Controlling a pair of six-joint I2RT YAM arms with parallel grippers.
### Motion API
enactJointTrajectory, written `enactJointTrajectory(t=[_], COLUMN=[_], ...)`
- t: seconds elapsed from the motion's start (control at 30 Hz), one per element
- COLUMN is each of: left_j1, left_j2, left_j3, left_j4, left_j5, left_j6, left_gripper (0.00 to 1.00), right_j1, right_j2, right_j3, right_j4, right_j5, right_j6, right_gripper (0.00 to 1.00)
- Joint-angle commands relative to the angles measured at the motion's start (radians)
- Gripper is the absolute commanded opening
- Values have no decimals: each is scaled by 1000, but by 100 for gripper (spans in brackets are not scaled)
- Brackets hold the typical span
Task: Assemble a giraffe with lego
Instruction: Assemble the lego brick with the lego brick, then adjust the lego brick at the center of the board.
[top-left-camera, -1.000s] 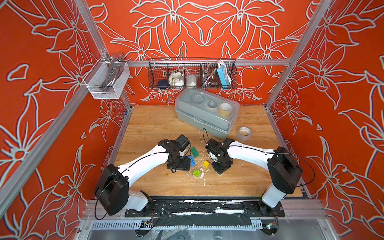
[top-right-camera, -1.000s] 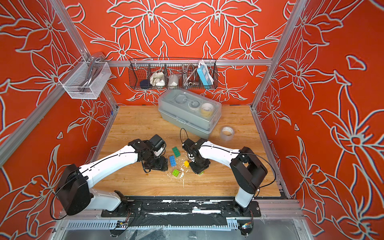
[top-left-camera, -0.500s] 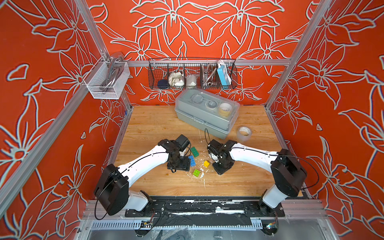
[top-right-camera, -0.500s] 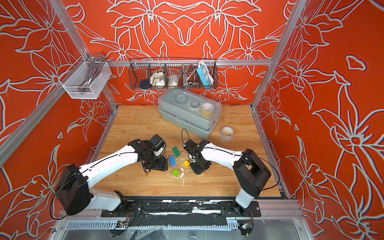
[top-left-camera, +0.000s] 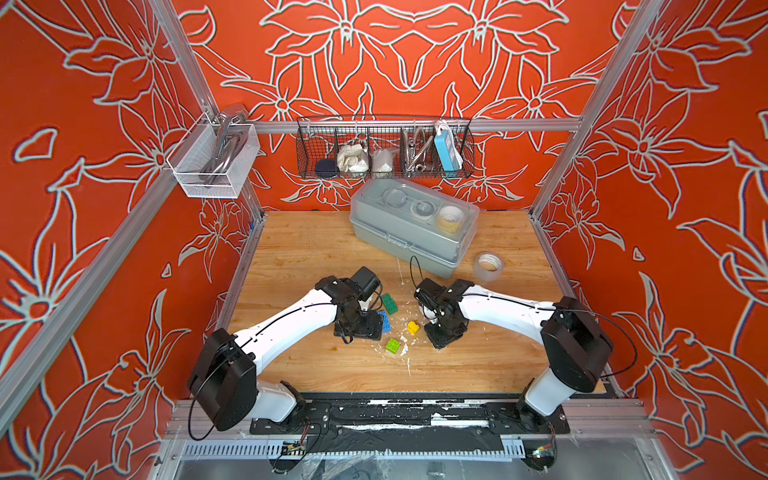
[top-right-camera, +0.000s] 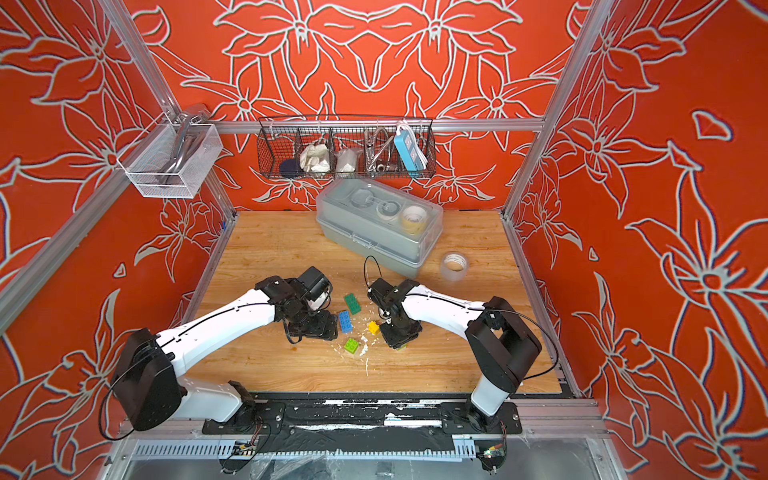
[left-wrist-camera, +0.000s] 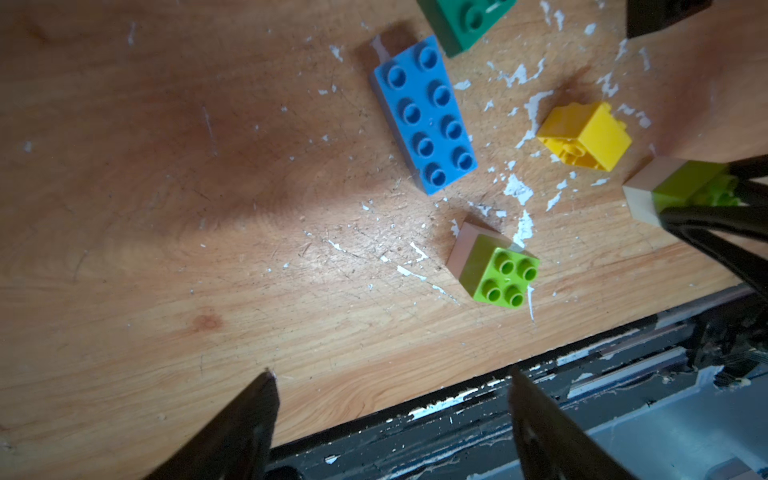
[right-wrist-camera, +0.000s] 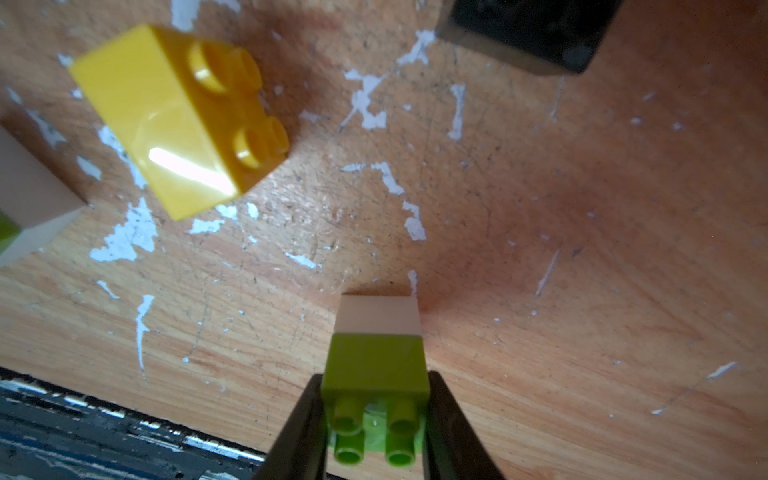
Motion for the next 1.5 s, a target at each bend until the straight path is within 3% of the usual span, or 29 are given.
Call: enactJointTrajectory(t=[0.0, 0.2, 0.4, 0.53, 0.7, 0.83, 1.17, 1.47], left_j1=[17, 50, 70, 70, 70, 70, 61, 62], left_j2=[-13, 39, 149, 231, 351, 426, 559, 596], left_j3=[42, 65, 103, 151, 234, 292, 401, 390], left_j4=[-27, -15, 40, 46, 6, -33, -57, -46], left_j5=[2, 34, 75, 45, -54, -130, -175, -282], left_j6=[-5, -25, -63, -13, 198, 291, 294, 228], left_gripper=[89, 90, 91, 90, 89, 89, 89, 89], right_j1=[9, 9, 9, 6, -7, -21, -60, -96], right_j2=[57, 34, -33, -137, -224, -242, -267, -279], right_j3=[-14, 4, -7, -43, -87, -92, -103, -102], right_j4=[48, 37, 18, -10, -32, -44, -47, -54], right_j5=[-51, -46, -37, -19, -10, -6, -13, -16], right_j6=[28, 39, 59, 93, 115, 118, 108, 89], right_gripper=[35, 55, 65, 67, 68, 68, 67, 67])
